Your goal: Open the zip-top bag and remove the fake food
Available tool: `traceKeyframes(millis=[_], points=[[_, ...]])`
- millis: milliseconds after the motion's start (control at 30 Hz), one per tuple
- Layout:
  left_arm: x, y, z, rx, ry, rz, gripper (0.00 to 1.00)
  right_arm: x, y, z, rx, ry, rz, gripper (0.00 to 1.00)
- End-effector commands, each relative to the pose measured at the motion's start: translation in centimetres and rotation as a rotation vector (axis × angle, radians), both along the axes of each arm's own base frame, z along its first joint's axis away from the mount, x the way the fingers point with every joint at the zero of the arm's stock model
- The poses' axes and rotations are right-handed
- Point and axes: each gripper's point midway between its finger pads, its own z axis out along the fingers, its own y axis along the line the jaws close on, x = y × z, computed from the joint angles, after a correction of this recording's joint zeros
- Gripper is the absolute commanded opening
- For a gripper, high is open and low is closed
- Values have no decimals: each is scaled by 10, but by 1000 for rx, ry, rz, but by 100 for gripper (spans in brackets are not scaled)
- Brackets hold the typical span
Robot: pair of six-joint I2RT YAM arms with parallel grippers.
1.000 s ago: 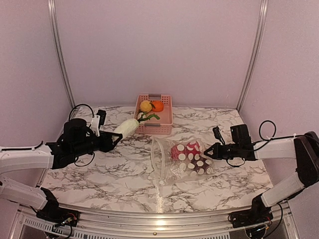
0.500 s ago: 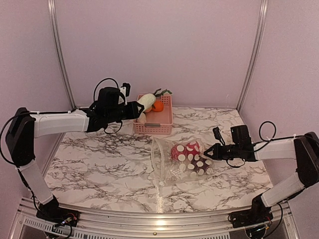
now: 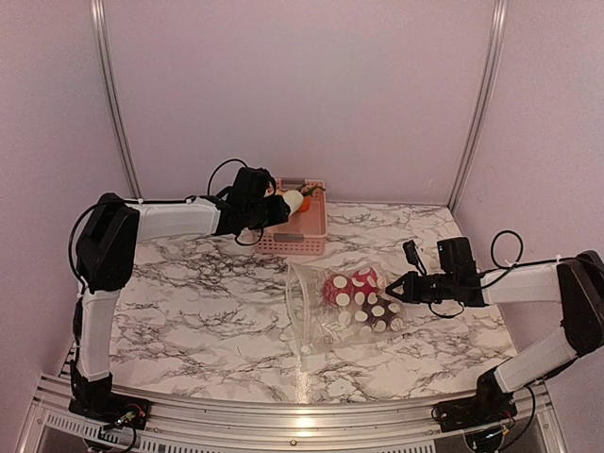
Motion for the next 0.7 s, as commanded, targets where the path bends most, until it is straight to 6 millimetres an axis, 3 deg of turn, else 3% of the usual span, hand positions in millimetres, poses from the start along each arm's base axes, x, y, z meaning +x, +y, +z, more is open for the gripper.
traceKeyframes(millis=[0,167,300,500,667], points=[[17,-7,-17,28,49,44,3,3,-2,4,13,-14,-6,0],[25,-26,-45,42,94,17,7,5,-1,4,12,-14,-5,0],[27,-38,-48,25,98,-5,27,5,-1,5,11,-15,-5,0],[16,-54,-33,19,67,-116,53,6,-1,5,10,-15,-4,0],[2,-47,4,-2,-28,-162,78,5,-1,4,10,-13,2,0]])
